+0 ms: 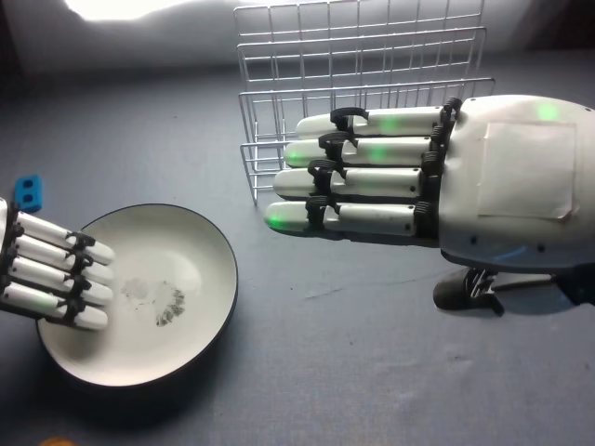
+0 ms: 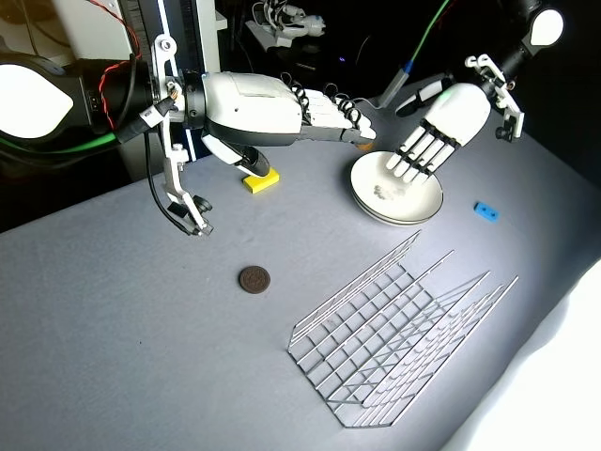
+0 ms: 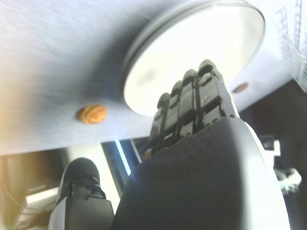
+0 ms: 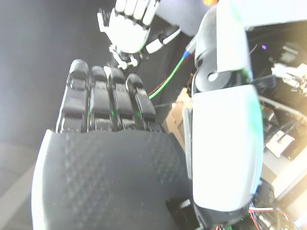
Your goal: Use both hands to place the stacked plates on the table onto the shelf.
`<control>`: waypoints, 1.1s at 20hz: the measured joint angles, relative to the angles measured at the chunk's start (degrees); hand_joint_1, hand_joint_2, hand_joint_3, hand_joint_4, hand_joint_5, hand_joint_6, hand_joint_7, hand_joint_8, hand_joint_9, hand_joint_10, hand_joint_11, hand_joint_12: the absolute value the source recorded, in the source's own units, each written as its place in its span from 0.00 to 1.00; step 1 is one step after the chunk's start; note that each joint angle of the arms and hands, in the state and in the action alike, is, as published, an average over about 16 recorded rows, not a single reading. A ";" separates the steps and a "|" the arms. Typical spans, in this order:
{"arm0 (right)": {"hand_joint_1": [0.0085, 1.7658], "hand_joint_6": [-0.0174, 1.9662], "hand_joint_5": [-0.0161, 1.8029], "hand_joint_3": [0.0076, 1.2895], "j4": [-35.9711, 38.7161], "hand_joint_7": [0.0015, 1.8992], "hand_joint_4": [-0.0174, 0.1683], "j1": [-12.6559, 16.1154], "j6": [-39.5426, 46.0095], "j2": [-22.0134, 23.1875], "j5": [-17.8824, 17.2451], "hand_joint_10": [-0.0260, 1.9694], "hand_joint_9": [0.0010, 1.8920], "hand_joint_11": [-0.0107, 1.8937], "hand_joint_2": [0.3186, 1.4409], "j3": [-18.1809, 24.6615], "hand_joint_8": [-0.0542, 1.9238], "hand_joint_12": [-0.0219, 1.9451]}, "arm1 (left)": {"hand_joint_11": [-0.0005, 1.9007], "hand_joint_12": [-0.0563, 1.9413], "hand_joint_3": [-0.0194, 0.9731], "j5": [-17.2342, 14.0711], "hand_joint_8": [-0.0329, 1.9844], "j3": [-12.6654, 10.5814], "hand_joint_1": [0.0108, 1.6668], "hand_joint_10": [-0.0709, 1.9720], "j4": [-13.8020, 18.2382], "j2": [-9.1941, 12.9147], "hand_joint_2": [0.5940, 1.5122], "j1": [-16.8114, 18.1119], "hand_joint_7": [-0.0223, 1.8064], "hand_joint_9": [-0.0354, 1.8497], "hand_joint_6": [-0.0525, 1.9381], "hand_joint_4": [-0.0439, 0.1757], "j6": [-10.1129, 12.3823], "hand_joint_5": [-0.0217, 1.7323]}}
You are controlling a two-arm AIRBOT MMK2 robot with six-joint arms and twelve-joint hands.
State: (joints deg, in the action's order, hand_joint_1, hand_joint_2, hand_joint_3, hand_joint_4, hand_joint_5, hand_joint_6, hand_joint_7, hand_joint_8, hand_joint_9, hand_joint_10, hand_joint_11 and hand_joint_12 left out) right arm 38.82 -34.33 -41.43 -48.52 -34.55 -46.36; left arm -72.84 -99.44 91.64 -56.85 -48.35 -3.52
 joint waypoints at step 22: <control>0.62 0.02 0.02 0.01 5.04 0.01 0.11 -1.57 -2.60 -9.62 2.52 0.02 0.01 0.02 0.49 -6.83 0.03 0.07 | 0.01 0.02 0.04 2.81 0.01 -0.11 0.01 0.04 -1.41 -2.62 0.52 -1.81 0.01 0.03 0.03 0.20 1.02 0.01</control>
State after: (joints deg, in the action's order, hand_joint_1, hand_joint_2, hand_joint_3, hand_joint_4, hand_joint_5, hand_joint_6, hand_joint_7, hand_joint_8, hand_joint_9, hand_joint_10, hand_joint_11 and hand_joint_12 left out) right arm 43.86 -35.90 -44.03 -58.15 -32.04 -53.19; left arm -70.03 -99.55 90.23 -59.47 -50.15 -2.50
